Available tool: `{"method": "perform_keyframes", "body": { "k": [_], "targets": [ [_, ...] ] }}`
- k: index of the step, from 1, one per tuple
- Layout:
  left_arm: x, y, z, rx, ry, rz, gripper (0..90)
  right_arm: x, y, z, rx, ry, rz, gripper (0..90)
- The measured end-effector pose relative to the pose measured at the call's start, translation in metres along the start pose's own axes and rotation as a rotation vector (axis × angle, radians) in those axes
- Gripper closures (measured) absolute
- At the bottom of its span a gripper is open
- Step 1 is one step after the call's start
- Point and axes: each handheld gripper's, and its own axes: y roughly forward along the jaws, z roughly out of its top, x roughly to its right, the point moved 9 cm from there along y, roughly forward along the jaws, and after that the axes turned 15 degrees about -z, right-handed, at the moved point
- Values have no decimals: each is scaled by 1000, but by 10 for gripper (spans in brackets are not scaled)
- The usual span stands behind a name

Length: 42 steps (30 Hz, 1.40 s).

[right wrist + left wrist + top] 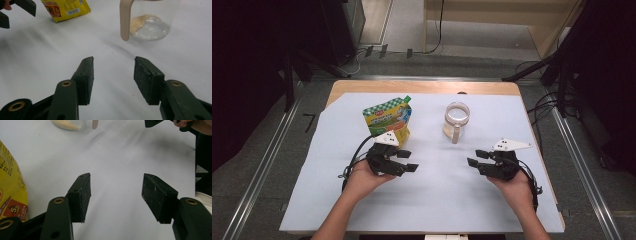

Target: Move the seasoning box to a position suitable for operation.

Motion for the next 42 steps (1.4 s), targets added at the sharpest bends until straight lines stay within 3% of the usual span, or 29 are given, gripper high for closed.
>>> {"method": "perform_keyframes", "body": {
  "k": [11,18,21,25,30,34,42],
  "targets": [
    [5,0,-1,-14,13,-20,397,-2,-3,3,15,-15,-30,466],
    [7,0,1,-5,20,-32,393,-6,0,5,4,-22,-6,461],
    [10,1,2,2,26,-62,383,-7,0,7,4,-29,-11,454],
    [12,2,3,-15,41,-58,378,-7,-2,7,6,-26,-17,453],
    [11,1,4,-2,28,-71,378,-5,-4,9,10,-19,-28,441],
    [15,-3,7,32,11,-112,371,-4,-5,8,-1,-18,-44,421],
    [10,-4,2,-10,26,-72,381,-10,-3,13,3,-9,-38,398]
  ]
}}
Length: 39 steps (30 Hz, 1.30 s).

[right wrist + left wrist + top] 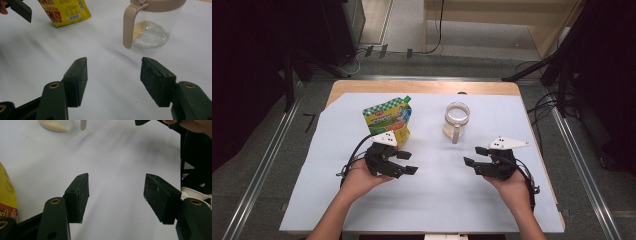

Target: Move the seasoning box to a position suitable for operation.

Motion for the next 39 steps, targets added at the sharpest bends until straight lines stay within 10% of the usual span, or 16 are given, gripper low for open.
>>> {"method": "perform_keyframes", "body": {
  "k": [7,25,39],
  "targets": [
    [10,-1,7,53,-1,-76,376,-5,5,5,-36,-35,7,412],
    [7,0,3,12,5,-37,376,5,21,37,-37,-2,-42,353],
    [7,2,2,1,3,-25,376,25,56,57,-51,75,-197,148]
  ]
}}
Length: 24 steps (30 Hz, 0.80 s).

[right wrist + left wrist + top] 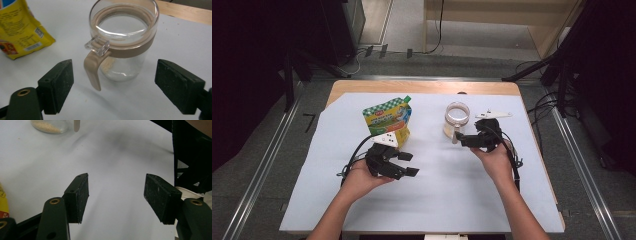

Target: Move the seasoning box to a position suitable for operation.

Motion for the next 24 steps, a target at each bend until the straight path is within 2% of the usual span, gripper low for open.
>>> {"method": "perform_keyframes", "body": {
  "k": [4,9,18,24],
  "targets": [
    [0,2,-1,-6,-1,-3,376,-3,10,7,9,25,-22,142],
    [-1,0,-1,-5,4,-1,376,-6,25,12,2,36,-82,131],
    [-2,-1,0,3,-4,-6,377,-13,49,17,15,73,-155,75],
    [-1,-1,0,5,-3,-10,378,-16,61,20,40,129,-196,49]
  ]
}}
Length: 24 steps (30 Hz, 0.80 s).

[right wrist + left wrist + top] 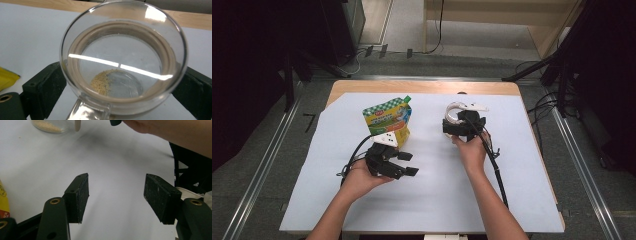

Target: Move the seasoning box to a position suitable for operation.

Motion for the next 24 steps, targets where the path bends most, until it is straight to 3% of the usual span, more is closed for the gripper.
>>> {"method": "perform_keyframes", "body": {
  "k": [7,11,14,24],
  "targets": [
    [0,0,0,0,0,-1,378,-5,8,-2,25,44,-55,31],
    [0,0,0,2,-1,-3,378,-5,9,-2,49,64,-83,52],
    [0,0,0,1,0,-5,378,-3,9,-3,52,53,-109,106],
    [-1,0,0,-2,-4,-5,379,-2,8,-4,49,26,-85,113]
  ]
}}
